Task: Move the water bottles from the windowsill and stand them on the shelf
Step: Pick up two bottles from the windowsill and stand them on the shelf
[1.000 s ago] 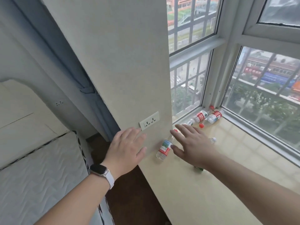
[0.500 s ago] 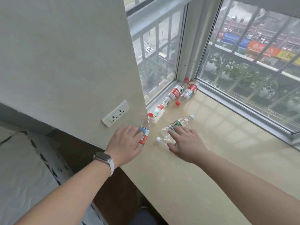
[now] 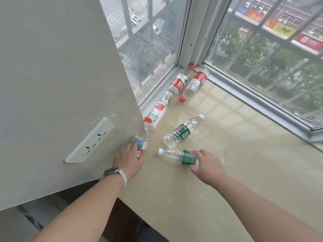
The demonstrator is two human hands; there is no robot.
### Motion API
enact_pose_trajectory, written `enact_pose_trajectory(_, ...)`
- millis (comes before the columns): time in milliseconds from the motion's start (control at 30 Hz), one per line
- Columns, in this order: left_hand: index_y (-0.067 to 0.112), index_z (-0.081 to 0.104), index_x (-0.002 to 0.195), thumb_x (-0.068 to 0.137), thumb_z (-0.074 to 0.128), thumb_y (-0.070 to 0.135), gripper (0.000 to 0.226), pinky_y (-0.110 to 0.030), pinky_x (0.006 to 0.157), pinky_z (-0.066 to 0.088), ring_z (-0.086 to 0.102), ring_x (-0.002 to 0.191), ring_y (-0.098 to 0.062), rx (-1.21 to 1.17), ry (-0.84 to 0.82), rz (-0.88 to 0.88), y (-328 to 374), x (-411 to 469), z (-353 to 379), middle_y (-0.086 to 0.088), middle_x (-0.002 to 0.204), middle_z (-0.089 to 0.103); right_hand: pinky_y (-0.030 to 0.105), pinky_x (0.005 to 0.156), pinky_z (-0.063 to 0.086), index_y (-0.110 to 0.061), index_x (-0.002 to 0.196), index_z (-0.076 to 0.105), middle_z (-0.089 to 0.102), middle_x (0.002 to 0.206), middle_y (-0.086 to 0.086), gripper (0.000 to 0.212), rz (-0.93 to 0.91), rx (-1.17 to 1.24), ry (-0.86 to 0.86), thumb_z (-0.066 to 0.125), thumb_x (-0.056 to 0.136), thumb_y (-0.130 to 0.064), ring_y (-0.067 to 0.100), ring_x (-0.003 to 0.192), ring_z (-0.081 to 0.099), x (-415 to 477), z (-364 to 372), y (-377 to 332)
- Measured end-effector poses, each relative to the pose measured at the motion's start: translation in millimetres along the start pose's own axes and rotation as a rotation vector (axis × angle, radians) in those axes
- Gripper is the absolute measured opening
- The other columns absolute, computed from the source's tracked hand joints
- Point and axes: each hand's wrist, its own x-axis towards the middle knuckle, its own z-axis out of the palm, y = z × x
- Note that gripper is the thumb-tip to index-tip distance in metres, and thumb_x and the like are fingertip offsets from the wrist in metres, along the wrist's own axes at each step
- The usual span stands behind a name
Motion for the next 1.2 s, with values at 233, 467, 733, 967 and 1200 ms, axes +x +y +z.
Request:
enact_pose_trajectory(233, 0.009, 0.035, 0.146, 0.092, 0.057, 0.044, 0.068, -0.042, 0.095, 0.044, 0.051, 0.125, -0.033, -0.246, 0.026, -0.134, 11, 41, 23, -0.013, 0.136, 0.053, 0.038, 0.100, 0.037, -0.025, 0.142, 0.040, 0.046, 0.142, -0.002, 0.064, -0.012, 0.003, -0.018, 0.061, 0.085, -0.048, 0.023, 0.129, 0.044, 44, 29, 6)
enact_pose_trajectory(467, 0.018, 0.036, 0.139, 0.078, 0.068, 0.042, 0.072, -0.041, 0.083, 0.053, 0.061, 0.107, -0.032, -0.426, 0.001, -0.255, 13, 53, 34, -0.005, 0.125, 0.061, 0.038, 0.103, 0.033, -0.027, 0.140, 0.038, 0.051, 0.137, -0.001, 0.069, -0.031, -0.032, -0.144, 0.060, 0.080, -0.050, 0.025, 0.126, 0.046, 61, 53, 7)
enact_pose_trajectory(733, 0.025, 0.037, 0.139, 0.079, 0.068, 0.047, 0.071, -0.037, 0.080, 0.053, 0.063, 0.098, -0.025, -0.448, -0.056, -0.237, 9, 43, 29, 0.003, 0.117, 0.064, 0.036, 0.093, 0.039, -0.028, 0.136, 0.041, 0.054, 0.126, -0.002, 0.066, -0.024, 0.032, -0.161, 0.062, 0.078, -0.052, 0.025, 0.118, 0.050, 55, 50, 9)
enact_pose_trajectory(967, 0.033, 0.043, 0.132, 0.075, 0.080, 0.041, 0.068, -0.031, 0.082, 0.049, 0.064, 0.092, -0.017, -0.654, 0.011, -0.253, 20, 6, 7, 0.016, 0.105, 0.062, 0.032, 0.088, 0.041, -0.024, 0.135, 0.046, 0.057, 0.119, 0.000, 0.067, 0.001, 0.253, -0.092, 0.069, 0.077, -0.049, 0.024, 0.111, 0.052, 22, 33, 13)
enact_pose_trajectory(1200, 0.042, 0.039, 0.116, 0.076, 0.083, 0.031, 0.061, -0.032, 0.086, 0.052, 0.065, 0.095, -0.015, -0.812, 0.110, -0.167, 52, -39, -42, 0.026, 0.098, 0.059, 0.029, 0.075, 0.043, -0.030, 0.118, 0.054, 0.057, 0.103, -0.012, 0.053, 0.078, 0.571, 0.037, 0.073, 0.071, -0.047, 0.015, 0.096, 0.055, -35, 2, 20)
